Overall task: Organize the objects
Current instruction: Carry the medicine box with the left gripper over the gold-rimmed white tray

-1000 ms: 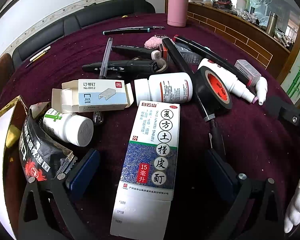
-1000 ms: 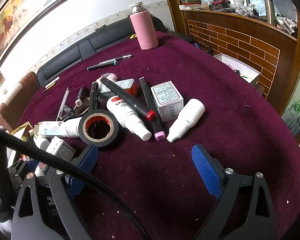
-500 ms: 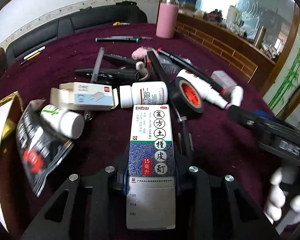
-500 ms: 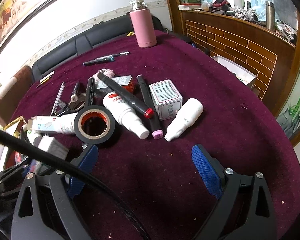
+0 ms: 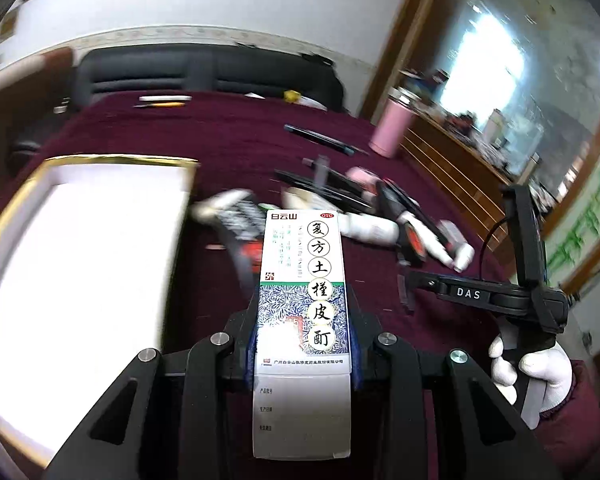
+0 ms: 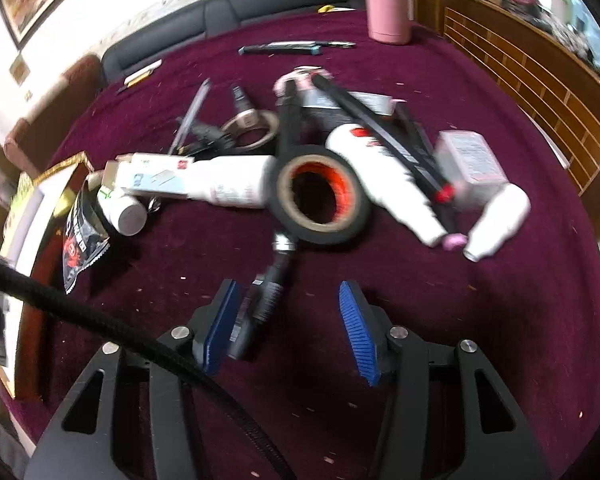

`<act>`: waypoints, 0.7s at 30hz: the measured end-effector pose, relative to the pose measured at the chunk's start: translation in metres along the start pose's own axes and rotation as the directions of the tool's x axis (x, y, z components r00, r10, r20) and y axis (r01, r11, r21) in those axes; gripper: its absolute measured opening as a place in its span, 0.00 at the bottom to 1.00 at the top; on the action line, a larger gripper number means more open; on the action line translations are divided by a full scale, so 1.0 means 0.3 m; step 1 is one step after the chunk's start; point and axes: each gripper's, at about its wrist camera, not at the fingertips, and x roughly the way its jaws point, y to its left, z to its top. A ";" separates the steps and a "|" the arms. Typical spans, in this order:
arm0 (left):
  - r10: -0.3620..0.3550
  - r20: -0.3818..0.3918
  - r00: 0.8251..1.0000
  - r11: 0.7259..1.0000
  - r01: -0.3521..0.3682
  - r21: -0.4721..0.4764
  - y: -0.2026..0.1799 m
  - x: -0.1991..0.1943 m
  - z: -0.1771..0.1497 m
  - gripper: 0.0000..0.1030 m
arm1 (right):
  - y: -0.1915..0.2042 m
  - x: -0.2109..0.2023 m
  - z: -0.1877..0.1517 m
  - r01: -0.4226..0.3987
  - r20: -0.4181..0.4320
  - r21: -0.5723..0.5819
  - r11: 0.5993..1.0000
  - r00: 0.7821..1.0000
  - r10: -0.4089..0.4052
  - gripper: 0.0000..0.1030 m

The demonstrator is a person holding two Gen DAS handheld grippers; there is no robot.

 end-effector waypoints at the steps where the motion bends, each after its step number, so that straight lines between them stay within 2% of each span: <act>1: 0.014 0.008 1.000 1.000 -0.014 -0.015 0.028 -0.017 -0.001 0.28 | 0.021 0.024 0.005 -0.002 -0.024 -0.012 1.000 1.000 0.002 0.48; 2: 0.028 0.017 0.999 0.999 -0.028 -0.035 0.059 -0.033 -0.002 0.28 | 0.031 0.031 0.002 0.016 -0.029 -0.021 1.000 0.999 -0.016 0.44; 3: 0.039 0.025 0.999 0.998 -0.038 -0.050 0.082 -0.045 -0.004 0.28 | 0.047 0.029 0.001 0.048 -0.012 -0.042 0.998 0.999 -0.049 0.30; 5: 0.072 0.043 0.996 0.995 -0.069 -0.072 0.131 -0.063 -0.004 0.28 | 0.057 0.025 -0.003 0.073 -0.017 -0.061 0.995 0.997 -0.075 0.19; 6: 0.088 0.050 0.995 0.993 -0.084 -0.082 0.151 -0.068 -0.004 0.28 | 0.050 0.021 -0.003 0.061 -0.022 -0.054 0.997 0.998 -0.062 0.13; 14: 0.200 0.067 0.977 0.973 -0.190 -0.134 0.311 -0.027 0.054 0.28 | -0.030 -0.035 -0.045 -0.067 -0.052 0.014 0.998 0.996 0.068 0.13; 16: 0.219 0.042 0.975 0.964 -0.209 -0.166 0.359 0.003 0.048 0.28 | -0.038 -0.053 -0.062 -0.115 -0.059 0.025 0.993 0.991 0.117 0.13; 18: 0.223 -0.017 0.975 0.955 -0.222 -0.198 0.389 0.060 0.035 0.28 | -0.038 -0.067 -0.073 -0.158 -0.065 0.033 0.987 0.985 0.160 0.13; 21: 0.236 -0.085 0.968 0.947 -0.249 -0.205 0.378 0.100 -0.005 0.28 | -0.025 -0.083 -0.077 -0.212 -0.070 0.026 0.977 0.974 0.214 0.13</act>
